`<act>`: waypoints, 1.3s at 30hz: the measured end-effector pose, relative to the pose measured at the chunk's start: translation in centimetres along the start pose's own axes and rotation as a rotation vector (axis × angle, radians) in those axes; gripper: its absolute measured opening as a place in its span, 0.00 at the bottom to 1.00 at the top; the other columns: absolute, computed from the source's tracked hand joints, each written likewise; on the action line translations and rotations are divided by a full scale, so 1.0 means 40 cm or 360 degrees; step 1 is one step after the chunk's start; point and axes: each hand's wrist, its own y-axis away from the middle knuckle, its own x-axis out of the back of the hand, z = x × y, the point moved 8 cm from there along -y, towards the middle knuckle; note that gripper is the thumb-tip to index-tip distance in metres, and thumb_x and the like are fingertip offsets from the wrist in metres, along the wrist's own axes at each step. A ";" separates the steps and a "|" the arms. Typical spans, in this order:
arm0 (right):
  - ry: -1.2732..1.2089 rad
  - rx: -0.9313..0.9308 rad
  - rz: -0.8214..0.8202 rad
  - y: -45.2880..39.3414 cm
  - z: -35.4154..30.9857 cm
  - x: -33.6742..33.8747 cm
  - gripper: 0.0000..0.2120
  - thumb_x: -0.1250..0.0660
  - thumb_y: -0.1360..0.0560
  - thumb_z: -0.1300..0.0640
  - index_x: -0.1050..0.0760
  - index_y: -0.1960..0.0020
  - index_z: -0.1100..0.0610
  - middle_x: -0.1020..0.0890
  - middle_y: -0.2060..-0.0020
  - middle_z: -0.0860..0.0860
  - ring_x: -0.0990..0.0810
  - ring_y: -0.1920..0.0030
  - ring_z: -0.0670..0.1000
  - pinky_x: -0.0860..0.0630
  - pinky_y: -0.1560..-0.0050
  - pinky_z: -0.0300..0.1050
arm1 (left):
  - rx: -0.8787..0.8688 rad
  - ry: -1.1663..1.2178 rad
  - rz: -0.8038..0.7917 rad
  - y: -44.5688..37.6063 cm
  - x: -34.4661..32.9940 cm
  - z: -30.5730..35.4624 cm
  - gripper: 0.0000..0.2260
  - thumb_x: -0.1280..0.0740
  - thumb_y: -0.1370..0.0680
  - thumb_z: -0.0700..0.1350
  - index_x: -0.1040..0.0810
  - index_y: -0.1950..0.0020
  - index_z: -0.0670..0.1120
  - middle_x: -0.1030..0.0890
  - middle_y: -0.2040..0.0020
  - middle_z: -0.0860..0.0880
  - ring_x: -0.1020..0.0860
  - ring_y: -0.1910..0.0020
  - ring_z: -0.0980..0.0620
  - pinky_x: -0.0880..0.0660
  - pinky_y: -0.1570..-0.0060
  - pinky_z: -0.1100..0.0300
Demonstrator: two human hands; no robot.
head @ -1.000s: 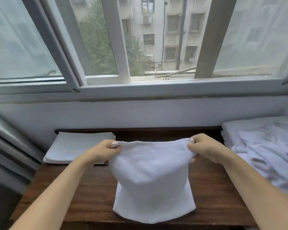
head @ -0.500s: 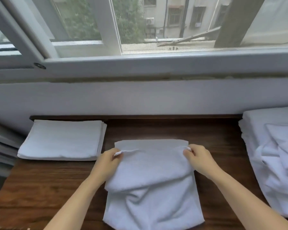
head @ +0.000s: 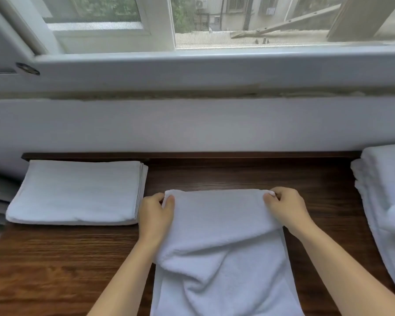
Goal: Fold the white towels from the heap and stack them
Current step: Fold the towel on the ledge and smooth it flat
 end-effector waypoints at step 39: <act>-0.0799 -0.0117 0.0078 0.025 0.050 0.014 0.12 0.29 0.20 0.53 0.13 0.56 0.59 0.12 0.59 0.56 0.14 0.54 0.58 0.17 0.48 0.60 | 0.0416 0.0682 0.0186 0.029 0.013 -0.051 0.06 0.28 0.21 0.46 0.15 0.48 0.45 0.17 0.54 0.56 0.21 0.53 0.64 0.29 0.53 0.69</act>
